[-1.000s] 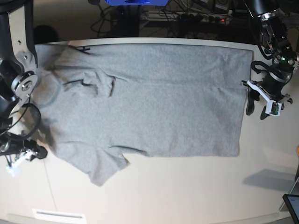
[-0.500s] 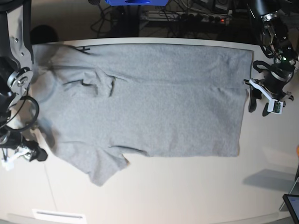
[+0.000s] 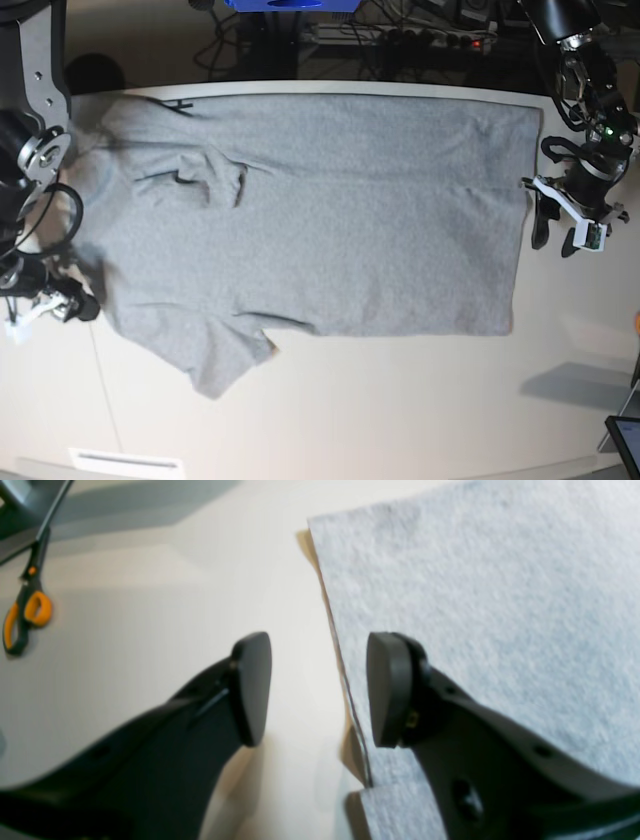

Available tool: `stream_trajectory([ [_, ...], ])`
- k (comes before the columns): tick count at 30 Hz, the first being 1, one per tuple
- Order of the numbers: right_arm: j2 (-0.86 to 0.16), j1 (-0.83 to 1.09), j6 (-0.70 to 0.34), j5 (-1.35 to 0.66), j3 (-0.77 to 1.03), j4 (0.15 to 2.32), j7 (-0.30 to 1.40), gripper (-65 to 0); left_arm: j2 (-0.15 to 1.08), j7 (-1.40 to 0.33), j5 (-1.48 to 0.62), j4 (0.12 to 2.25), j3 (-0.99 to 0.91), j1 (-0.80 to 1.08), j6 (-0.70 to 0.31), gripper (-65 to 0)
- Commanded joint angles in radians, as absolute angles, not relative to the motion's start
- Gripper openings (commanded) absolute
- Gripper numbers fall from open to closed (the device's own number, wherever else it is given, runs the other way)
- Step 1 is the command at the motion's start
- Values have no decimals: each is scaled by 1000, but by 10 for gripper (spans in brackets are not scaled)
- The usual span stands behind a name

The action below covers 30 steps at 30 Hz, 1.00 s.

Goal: Fold the T-shirt properly
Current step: 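Move both grippers along the shirt's sides toward the hem corners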

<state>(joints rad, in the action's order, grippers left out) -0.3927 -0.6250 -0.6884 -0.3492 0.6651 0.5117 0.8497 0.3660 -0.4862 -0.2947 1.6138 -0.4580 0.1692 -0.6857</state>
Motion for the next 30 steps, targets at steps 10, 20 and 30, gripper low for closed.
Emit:
stream_trajectory([
  [10, -372, -659, -698, -369, 662, 524, 829, -209, 390, -463, -311, 1635, -469, 159, -682, -349],
  [20, -325, -645, -698, -371, 579, 524, 829, -216, 392, -463, -311, 1629, -469, 156, -682, -349],
  [30, -323, -645, -698, -369, 579, 524, 832, -321, 410, -469, -312, 1518, -470, 70, -677, -344],
])
